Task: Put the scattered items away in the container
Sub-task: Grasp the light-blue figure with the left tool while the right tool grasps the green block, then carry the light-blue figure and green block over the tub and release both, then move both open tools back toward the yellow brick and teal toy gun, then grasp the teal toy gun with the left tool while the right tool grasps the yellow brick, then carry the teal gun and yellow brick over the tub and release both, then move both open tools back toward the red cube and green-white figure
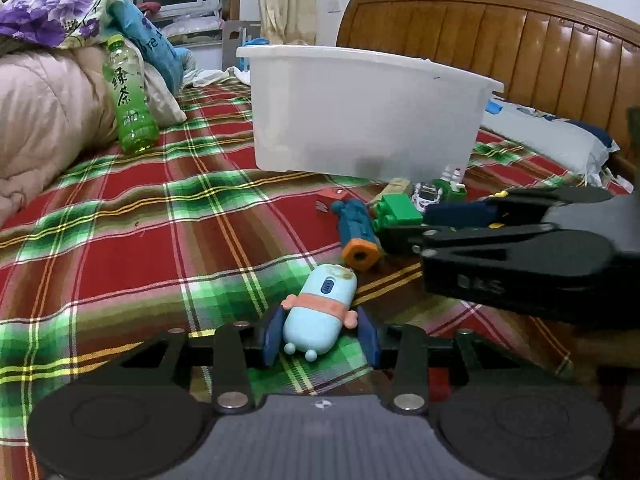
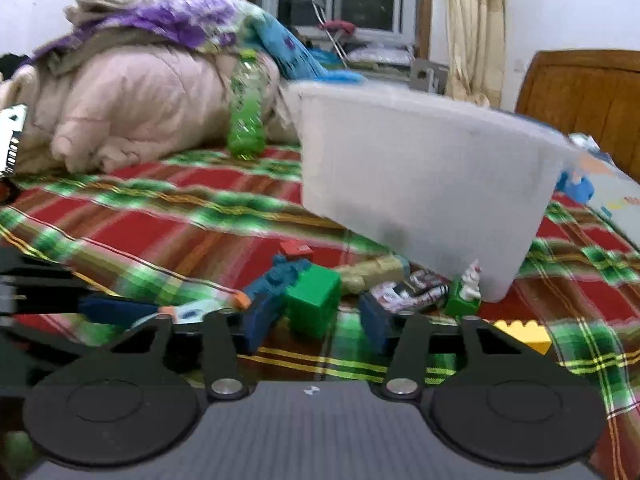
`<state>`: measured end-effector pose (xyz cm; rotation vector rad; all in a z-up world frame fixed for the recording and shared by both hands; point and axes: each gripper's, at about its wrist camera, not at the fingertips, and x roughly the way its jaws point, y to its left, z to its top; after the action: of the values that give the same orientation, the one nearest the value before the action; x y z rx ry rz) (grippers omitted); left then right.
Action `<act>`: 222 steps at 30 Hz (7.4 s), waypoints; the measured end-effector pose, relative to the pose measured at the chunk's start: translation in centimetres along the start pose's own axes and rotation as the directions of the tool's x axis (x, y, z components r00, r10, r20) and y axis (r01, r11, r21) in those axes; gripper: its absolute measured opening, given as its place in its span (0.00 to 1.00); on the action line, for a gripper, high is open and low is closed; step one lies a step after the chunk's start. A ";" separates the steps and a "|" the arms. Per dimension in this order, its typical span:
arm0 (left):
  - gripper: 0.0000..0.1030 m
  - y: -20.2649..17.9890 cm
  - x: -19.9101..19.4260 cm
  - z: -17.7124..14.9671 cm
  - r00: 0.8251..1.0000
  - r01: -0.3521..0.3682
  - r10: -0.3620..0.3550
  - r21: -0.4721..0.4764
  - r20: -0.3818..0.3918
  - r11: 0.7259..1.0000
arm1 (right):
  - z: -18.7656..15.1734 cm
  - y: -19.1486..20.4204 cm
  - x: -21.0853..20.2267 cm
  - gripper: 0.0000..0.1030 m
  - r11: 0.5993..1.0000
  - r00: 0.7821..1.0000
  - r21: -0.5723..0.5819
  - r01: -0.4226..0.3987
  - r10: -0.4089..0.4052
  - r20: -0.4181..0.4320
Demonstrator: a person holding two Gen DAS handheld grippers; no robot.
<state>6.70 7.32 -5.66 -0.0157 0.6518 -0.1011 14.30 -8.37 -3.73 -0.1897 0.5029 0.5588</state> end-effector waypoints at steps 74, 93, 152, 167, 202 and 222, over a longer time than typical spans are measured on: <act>0.70 -3.7 2.8 19.2 0.975 -0.002 0.004 -0.009 0.222 1.000 | 9.9 -11.4 -2.5 0.64 0.982 0.976 0.106 0.157 -0.170 0.136; 0.70 -4.7 1.1 4.3 0.997 0.075 -0.073 -0.062 0.039 0.995 | 0.0 -10.2 -3.1 0.75 0.987 0.991 0.100 0.129 -0.127 -0.033; 0.86 -5.0 5.7 4.0 0.998 0.031 -0.030 0.035 -0.047 0.999 | -2.8 -6.0 -1.7 1.00 0.998 0.992 -0.007 0.060 -0.060 -0.114; 0.50 -4.6 5.2 4.2 0.998 0.064 -0.064 0.034 -0.005 0.997 | -2.7 -5.8 -2.3 0.76 0.997 0.996 -0.031 0.074 -0.075 -0.051; 0.29 -5.4 2.8 19.4 0.968 0.030 -0.038 0.036 0.249 0.999 | 10.7 -10.2 -3.0 0.24 0.987 0.971 0.101 0.125 -0.143 0.191; 0.59 -3.3 1.2 14.6 0.977 0.041 -0.049 0.042 0.207 0.998 | 8.6 -10.6 -5.1 0.45 0.989 0.978 0.107 0.103 -0.120 0.168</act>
<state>16.23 3.63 5.41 -0.0051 0.4405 -0.1531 19.87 -16.95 6.67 -0.0745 0.3464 0.4352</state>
